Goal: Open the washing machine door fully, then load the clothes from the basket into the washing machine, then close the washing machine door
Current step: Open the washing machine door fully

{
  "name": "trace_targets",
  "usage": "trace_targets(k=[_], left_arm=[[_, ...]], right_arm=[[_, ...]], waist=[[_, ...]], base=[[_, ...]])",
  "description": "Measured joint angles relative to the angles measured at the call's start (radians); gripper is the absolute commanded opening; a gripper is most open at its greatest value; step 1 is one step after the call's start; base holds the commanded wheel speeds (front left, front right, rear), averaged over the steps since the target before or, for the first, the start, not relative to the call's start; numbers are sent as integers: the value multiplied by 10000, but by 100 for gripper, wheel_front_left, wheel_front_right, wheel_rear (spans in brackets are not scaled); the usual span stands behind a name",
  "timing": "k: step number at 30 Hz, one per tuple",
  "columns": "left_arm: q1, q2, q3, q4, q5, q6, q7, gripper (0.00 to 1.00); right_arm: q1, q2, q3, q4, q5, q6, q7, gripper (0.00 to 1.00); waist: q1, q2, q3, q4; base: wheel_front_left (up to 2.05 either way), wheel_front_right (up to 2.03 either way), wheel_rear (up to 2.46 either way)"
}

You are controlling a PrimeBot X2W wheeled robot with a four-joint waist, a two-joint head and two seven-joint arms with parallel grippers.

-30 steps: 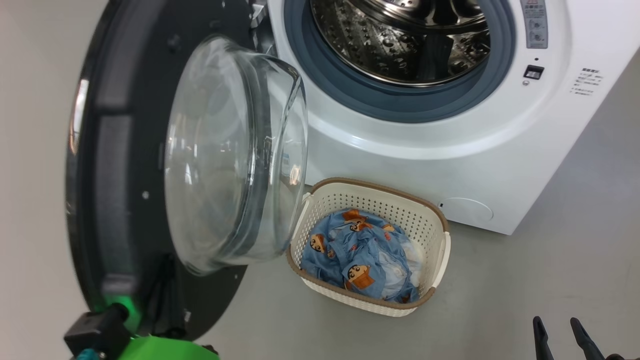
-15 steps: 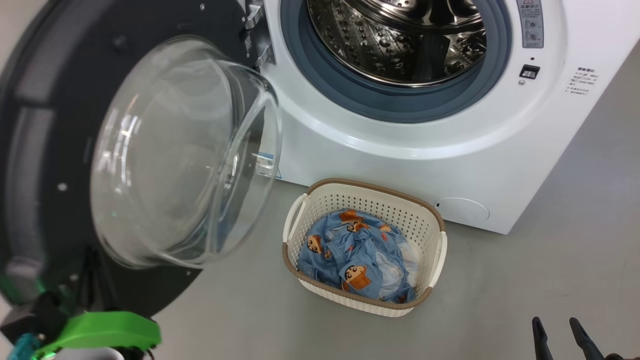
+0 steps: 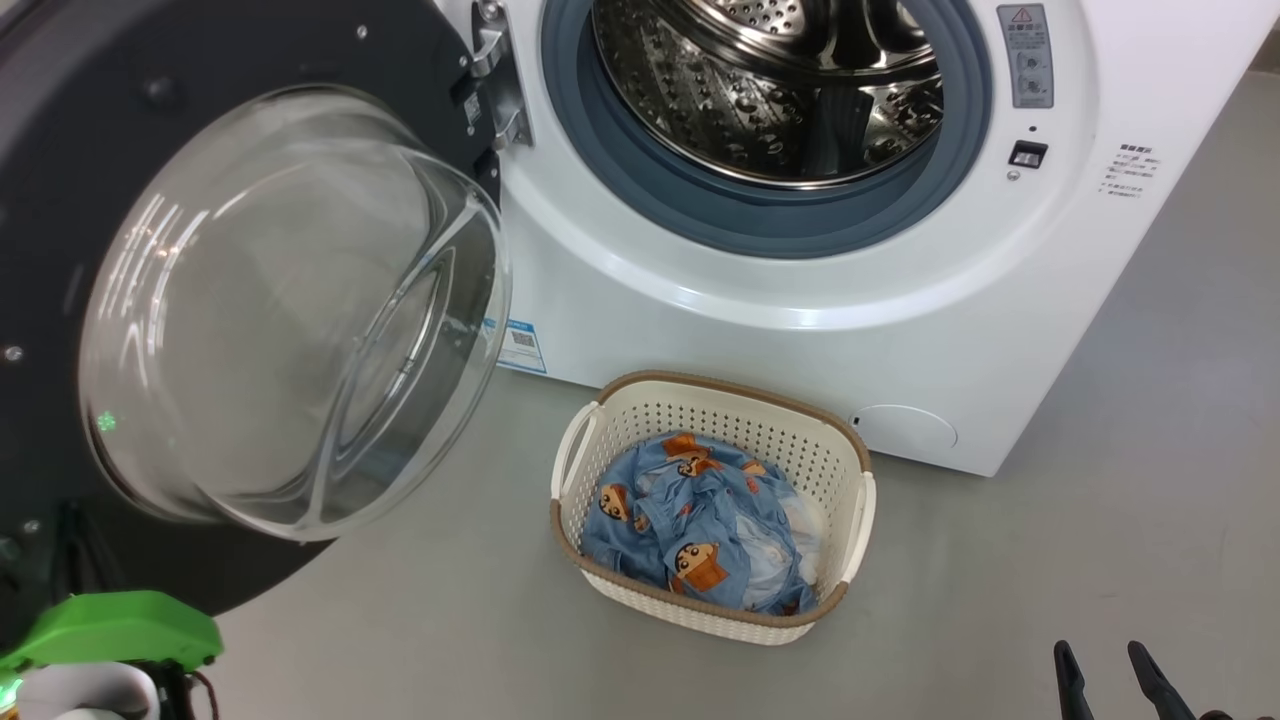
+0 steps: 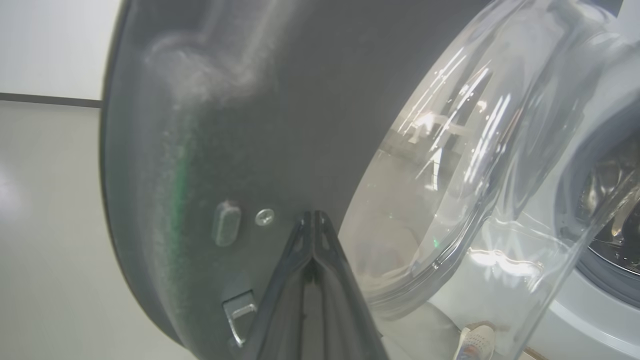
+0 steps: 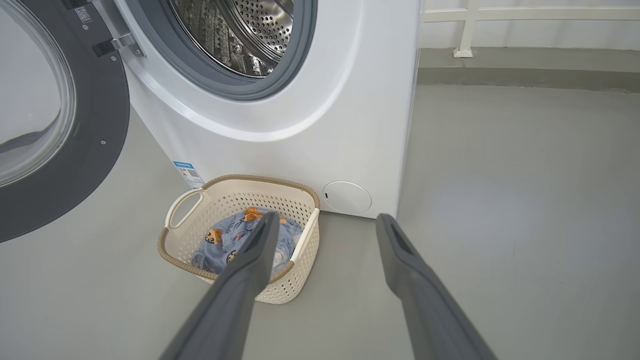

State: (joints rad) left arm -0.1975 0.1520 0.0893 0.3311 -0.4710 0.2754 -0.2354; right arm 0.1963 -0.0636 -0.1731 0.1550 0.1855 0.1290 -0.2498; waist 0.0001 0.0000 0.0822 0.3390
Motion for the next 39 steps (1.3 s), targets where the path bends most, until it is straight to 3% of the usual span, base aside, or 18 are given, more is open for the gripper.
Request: trace_targets(k=[12, 17, 22, 26, 27, 28, 29, 30, 35, 39], left_arm=[[-952, 477, 343, 2153, 324, -516, -159, 0], [-932, 472, 606, 2079, 665, -604, -159, 0], [-718, 184, 731, 1045, 715, -848, -199, 0], [-80, -94, 809, -305, 713, -1012, -201, 41], [105, -186, 794, -692, 713, -1012, -199, 47], [285, -253, 754, -1095, 754, -1016, -201, 65], [469, -336, 708, -1549, 803, -1076, -201, 91], [626, -422, 650, -1973, 805, -1114, -201, 100], [1509, -619, -33, -3452, 890, -1494, -201, 100], [2139, -771, -573, -3799, 966, -1758, -201, 100]], right_arm=[[86, -33, 190, 169, 8, 0, 0, 100], [103, -31, 247, 182, 17, 0, 0, 100], [137, -10, 249, 196, 40, 0, 0, 100], [142, 10, 247, 196, 90, 0, 0, 100], [142, 12, 245, 192, 90, 0, 0, 100], [142, 12, 245, 188, 88, 0, 0, 100], [141, 12, 253, 180, 88, 0, 0, 100], [139, 17, 272, 167, 88, 0, 0, 100], [80, 19, 389, -81, 71, 0, 0, 100], [69, 23, 612, -238, 4, 0, 0, 100]], waist=[[0, 0, -373, -175], [0, 0, -587, -322], [0, 0, -737, -426], [-1, 0, -780, -529], [0, 0, -778, -558], [0, 0, -773, -587], [0, 0, -769, -622], [-1, 0, -768, -663], [0, 0, -743, -978], [-1, 0, -744, -1332]], base=[[0, 0, 0], [0, 0, 0], [0, 0, 0], [0, 0, 0], [0, 0, 0], [0, 0, 0], [0, 0, 0], [0, 0, 0], [0, 0, 0], [0, 0, 0]])
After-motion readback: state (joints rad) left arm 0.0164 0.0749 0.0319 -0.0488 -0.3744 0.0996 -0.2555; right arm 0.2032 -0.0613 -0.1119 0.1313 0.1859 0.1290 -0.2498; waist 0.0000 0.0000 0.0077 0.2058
